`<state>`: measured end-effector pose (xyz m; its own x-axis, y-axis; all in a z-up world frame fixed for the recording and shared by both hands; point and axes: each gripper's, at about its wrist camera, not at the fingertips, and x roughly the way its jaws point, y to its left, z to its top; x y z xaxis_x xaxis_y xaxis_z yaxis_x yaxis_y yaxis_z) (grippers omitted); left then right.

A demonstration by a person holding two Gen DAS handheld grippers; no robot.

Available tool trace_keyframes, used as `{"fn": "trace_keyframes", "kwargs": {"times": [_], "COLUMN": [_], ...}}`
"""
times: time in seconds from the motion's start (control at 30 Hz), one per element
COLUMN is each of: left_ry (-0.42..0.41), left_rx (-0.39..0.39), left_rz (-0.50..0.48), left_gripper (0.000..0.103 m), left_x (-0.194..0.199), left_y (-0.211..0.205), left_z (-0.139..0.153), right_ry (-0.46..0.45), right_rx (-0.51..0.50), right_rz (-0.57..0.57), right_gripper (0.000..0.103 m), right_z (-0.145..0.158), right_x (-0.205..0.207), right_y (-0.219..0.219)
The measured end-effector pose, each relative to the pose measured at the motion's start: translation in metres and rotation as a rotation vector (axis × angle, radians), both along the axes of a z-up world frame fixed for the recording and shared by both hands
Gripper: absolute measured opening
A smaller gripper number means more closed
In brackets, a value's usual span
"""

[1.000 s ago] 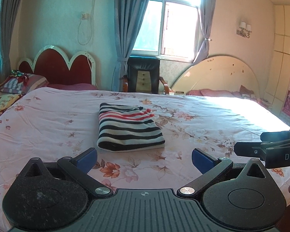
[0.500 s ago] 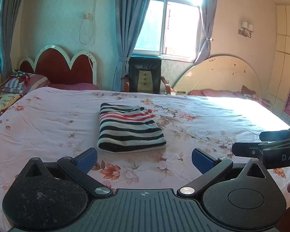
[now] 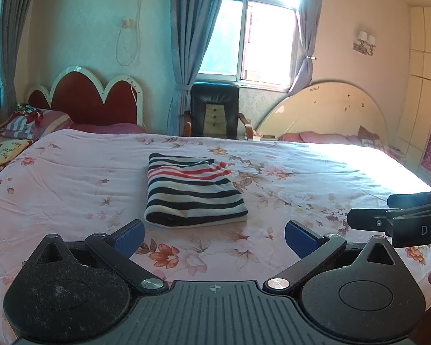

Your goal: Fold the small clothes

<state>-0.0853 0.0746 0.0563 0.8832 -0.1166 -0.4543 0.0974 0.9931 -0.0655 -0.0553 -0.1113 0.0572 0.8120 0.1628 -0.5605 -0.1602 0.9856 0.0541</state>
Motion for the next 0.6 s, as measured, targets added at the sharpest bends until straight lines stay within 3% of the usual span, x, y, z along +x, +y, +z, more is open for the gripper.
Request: {"fn": "trace_keyframes", "kwargs": {"times": [0.6], "left_ry": [-0.005], "left_rx": [0.007], "left_rz": [0.014], "left_gripper": [0.103], "left_x": [0.002], "left_y": [0.013], "left_z": [-0.001], "right_ry": [-0.004], "right_rx": [-0.002], "right_rz": [0.011], "right_gripper": [0.102], "right_z": [0.000], "right_x": [0.006], "right_y": [0.008]}}
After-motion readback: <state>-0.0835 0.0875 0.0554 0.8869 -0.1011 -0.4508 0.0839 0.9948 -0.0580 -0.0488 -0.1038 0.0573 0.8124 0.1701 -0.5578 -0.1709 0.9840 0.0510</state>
